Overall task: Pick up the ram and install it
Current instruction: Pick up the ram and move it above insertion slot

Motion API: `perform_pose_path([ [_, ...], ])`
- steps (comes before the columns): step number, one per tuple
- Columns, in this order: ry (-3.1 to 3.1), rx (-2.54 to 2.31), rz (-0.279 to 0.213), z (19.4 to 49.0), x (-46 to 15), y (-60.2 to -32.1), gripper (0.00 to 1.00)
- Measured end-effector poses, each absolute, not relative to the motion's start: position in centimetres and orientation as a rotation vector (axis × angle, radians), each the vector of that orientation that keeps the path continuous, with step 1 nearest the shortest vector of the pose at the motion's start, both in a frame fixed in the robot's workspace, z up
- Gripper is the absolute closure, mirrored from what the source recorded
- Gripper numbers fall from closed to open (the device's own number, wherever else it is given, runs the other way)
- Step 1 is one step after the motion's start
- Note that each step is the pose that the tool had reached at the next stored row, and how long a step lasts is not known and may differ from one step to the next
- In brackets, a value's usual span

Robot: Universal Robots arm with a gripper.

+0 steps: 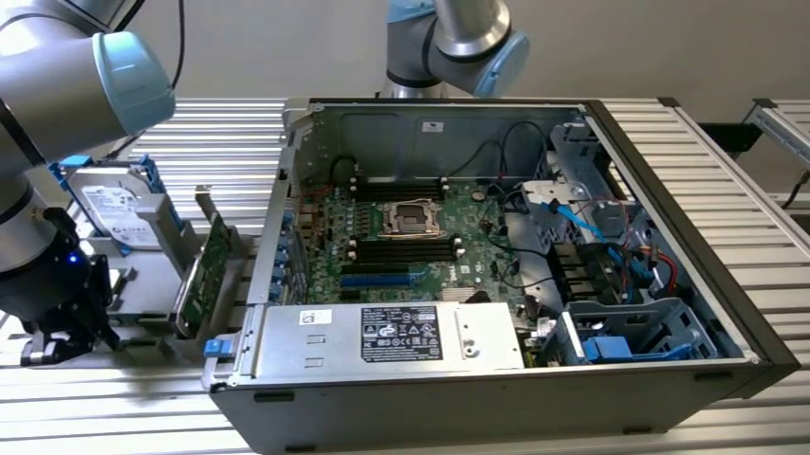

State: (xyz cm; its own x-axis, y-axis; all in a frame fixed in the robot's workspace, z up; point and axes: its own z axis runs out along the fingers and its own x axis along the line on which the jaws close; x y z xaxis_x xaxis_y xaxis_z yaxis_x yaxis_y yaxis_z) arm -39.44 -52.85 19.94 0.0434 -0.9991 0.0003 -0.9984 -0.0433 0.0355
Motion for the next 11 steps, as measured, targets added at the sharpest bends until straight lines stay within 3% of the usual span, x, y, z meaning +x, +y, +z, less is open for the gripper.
perform_pose_path([
  [11,-2.155,2.251,-0.039,20.04,-39.45,-52.85,0.87],
])
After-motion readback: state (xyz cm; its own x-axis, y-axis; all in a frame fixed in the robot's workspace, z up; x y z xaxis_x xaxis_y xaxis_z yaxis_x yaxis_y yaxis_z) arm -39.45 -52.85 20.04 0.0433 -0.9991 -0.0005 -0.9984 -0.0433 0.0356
